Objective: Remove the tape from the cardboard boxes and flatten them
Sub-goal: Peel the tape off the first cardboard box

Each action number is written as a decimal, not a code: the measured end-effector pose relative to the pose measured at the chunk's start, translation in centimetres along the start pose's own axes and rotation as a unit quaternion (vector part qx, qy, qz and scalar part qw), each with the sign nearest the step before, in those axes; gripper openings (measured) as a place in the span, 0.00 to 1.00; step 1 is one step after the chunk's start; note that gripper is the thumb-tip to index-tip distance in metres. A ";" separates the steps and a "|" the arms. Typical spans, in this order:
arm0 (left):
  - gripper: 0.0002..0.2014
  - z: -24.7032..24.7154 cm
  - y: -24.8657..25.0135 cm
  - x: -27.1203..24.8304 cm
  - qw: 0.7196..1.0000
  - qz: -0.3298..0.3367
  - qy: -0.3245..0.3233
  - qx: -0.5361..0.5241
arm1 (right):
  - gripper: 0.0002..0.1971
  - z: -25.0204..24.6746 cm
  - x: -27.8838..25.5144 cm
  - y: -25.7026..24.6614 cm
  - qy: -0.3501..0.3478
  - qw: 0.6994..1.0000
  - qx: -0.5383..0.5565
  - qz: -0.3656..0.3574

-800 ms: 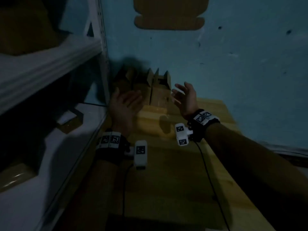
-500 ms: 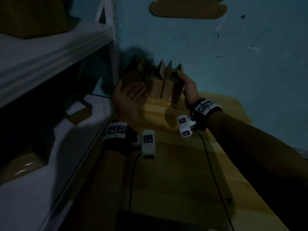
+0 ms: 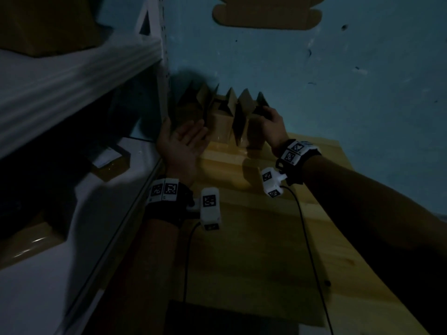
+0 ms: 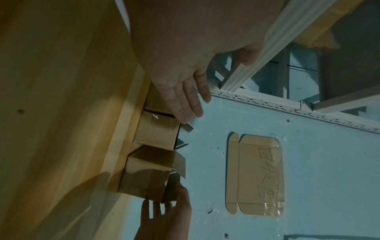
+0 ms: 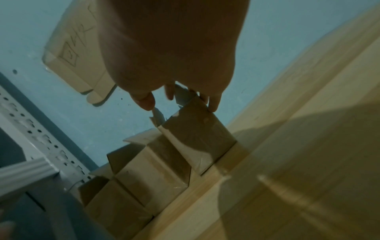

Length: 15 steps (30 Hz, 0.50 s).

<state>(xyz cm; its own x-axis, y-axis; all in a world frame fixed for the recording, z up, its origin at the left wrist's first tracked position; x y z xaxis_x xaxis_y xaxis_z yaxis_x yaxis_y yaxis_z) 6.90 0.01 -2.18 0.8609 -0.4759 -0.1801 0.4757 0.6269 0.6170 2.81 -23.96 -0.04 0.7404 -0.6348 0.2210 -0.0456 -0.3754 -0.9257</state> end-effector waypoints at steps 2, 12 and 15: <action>0.30 0.2 0.0 -0.1 1.000 0.001 -0.004 0.000 | 0.20 -0.7 -0.3 -0.3 -0.001 1.000 0.006 -0.003; 0.28 2.4 -1.8 -1.8 1.000 0.004 -0.017 0.013 | 0.12 -4.7 -4.9 -1.4 -0.017 1.000 -0.022 -0.015; 0.29 3.5 -2.9 -2.6 0.999 -0.003 -0.028 0.020 | 0.13 -6.2 -7.2 -0.9 -0.024 0.999 -0.024 -0.026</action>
<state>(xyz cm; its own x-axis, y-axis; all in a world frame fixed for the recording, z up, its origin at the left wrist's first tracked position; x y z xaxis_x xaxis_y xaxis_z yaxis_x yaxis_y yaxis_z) 2.60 -2.74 -0.82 0.8460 -0.5140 -0.1416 0.4724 0.5993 0.6463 -6.62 -23.30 1.08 0.7736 -0.5812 0.2526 -0.0370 -0.4393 -0.8976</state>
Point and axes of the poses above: each hand's wrist, its own x-axis towards the middle knuckle, its own z-axis out of the palm, y = z × x, the point moved 4 cm from there along x, towards the middle knuckle, and after that the axes turned 4 degrees about -z, right-handed, at the moved point
